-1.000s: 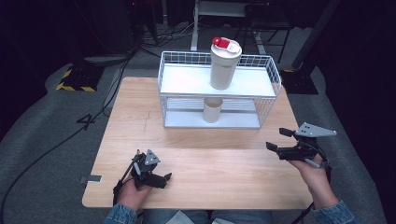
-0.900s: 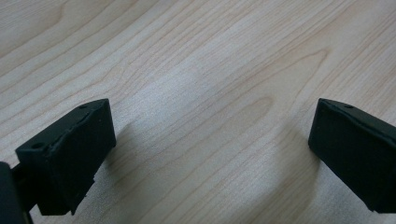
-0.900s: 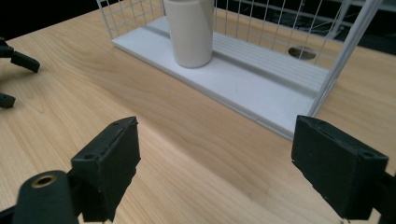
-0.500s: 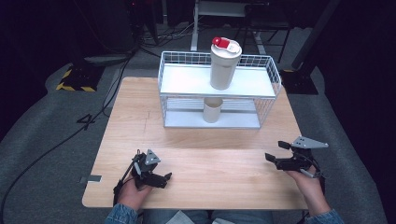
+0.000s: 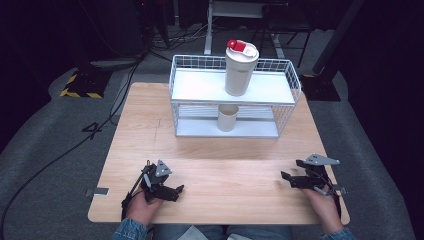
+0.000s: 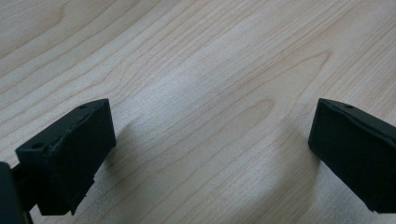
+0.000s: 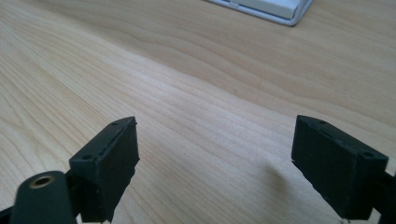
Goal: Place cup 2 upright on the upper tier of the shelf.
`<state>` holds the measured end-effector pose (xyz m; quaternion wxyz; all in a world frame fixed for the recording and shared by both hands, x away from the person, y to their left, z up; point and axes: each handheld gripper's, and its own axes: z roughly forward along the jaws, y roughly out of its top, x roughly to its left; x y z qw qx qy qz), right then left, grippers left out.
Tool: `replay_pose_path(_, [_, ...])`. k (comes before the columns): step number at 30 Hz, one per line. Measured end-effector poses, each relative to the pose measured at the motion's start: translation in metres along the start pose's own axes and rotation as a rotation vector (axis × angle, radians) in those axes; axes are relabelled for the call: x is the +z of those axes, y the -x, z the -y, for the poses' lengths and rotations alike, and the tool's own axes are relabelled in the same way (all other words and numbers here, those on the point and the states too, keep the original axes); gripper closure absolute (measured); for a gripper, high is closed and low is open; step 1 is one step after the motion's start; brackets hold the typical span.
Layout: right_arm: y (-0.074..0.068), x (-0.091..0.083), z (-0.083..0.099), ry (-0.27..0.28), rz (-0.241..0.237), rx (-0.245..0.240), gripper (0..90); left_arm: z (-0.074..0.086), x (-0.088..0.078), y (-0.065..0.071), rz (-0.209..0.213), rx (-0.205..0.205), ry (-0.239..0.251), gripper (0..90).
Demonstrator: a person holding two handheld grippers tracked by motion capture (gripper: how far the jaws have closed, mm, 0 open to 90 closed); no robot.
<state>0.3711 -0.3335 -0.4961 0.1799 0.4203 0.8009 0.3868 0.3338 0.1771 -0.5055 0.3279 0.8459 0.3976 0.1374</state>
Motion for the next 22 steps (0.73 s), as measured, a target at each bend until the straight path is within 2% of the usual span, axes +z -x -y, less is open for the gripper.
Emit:
replay_pose_path(6, [-0.0001, 0.006, 0.005, -0.034, 0.016, 0.005, 15.5, 0.0, 0.0, 0.0, 0.0, 0.0, 0.0, 1.2])
replay_pose_path(11, [-0.0027, 0.0068, 0.0052, -0.054, 0.044, -0.019, 15.6, 0.0, 0.0, 0.0, 0.0, 0.0, 0.0, 1.2])
replay_pose_path(15, [-0.0034, 0.007, 0.0052, -0.053, 0.037, -0.03, 15.0, 0.0, -0.0001, 0.0, 0.0, 0.0, -0.001, 1.2])
replay_pose_path(22, [-0.0053, 0.009, 0.0047, -0.073, 0.091, 0.019, 6.6, 0.0, -0.0001, 0.0, -0.001, 0.0, -0.001, 1.2])
